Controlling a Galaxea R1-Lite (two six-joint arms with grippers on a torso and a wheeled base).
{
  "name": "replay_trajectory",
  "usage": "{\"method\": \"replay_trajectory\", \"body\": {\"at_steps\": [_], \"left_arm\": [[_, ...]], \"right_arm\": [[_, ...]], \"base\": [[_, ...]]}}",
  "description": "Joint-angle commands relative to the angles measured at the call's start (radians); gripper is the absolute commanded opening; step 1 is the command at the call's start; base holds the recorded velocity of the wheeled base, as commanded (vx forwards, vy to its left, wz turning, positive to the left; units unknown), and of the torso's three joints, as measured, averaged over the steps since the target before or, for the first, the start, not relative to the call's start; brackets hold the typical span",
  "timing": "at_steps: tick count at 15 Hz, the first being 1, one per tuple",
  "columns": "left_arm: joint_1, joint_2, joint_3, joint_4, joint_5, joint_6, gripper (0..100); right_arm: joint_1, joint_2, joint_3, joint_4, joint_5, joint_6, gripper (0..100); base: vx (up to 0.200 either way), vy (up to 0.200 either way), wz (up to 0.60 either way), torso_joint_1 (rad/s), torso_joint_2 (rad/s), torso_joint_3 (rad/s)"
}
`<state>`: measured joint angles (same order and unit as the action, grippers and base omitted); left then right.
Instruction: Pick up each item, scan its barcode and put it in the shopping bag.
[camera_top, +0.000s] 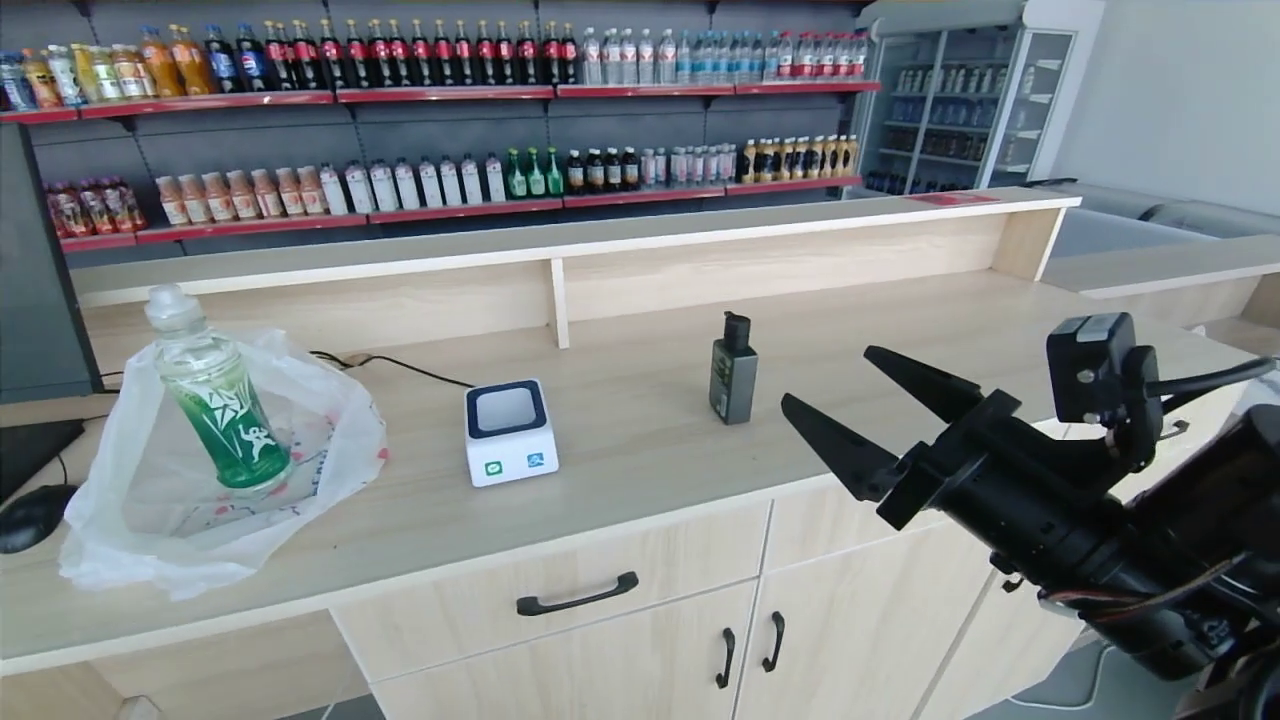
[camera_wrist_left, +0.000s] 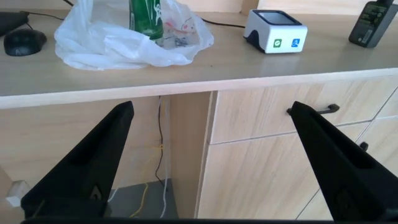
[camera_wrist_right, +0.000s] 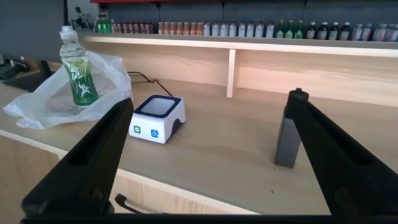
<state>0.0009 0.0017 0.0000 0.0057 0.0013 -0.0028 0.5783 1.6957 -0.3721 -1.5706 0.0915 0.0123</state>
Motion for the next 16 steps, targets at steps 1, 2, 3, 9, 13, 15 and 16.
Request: {"method": "replay_trajectory", "body": {"at_steps": [1,2,3,9,13,15,16], "left_arm": [[0.001,-0.002,0.0,0.0,0.0,0.0,100],[0.001,0.0,0.0,0.0,0.0,0.0,100],[0.001,0.0,0.0,0.0,0.0,-0.002,100],[-0.001,0.0,0.0,0.0,0.0,0.0,100],[-0.001,0.0,0.0,0.0,-0.001,0.001,100],[-0.001,-0.002,0.0,0.0,0.0,0.003,100],[-0.001,0.0,0.0,0.0,0.0,0.003,100]], "right_arm": [[0.0,0.01,0.002,0.0,0.001,0.001,100],[0.0,0.01,0.002,0.0,0.001,0.001,100],[0.002,0.018,0.012,0.0,0.001,-0.008,100],[0.002,0.039,0.006,0.0,0.001,-0.006,100],[-0.003,0.056,0.007,0.0,0.001,-0.012,100],[-0.005,0.081,0.001,0.0,0.001,-0.017,100],[-0.015,0.091,0.024,0.0,-0.001,-0.017,100]], "base": [[0.0,-0.2,0.0,-0.002,0.01,0.007],[0.0,-0.2,0.0,0.007,0.0,0.002],[0.0,-0.2,0.0,0.007,0.0,0.002],[0.0,-0.1,0.0,0.002,0.0,0.0],[0.0,0.0,0.0,0.0,0.0,0.0],[0.0,0.0,0.0,0.0,0.0,0.0],[0.2,0.0,0.0,-0.002,0.01,0.002]]}}
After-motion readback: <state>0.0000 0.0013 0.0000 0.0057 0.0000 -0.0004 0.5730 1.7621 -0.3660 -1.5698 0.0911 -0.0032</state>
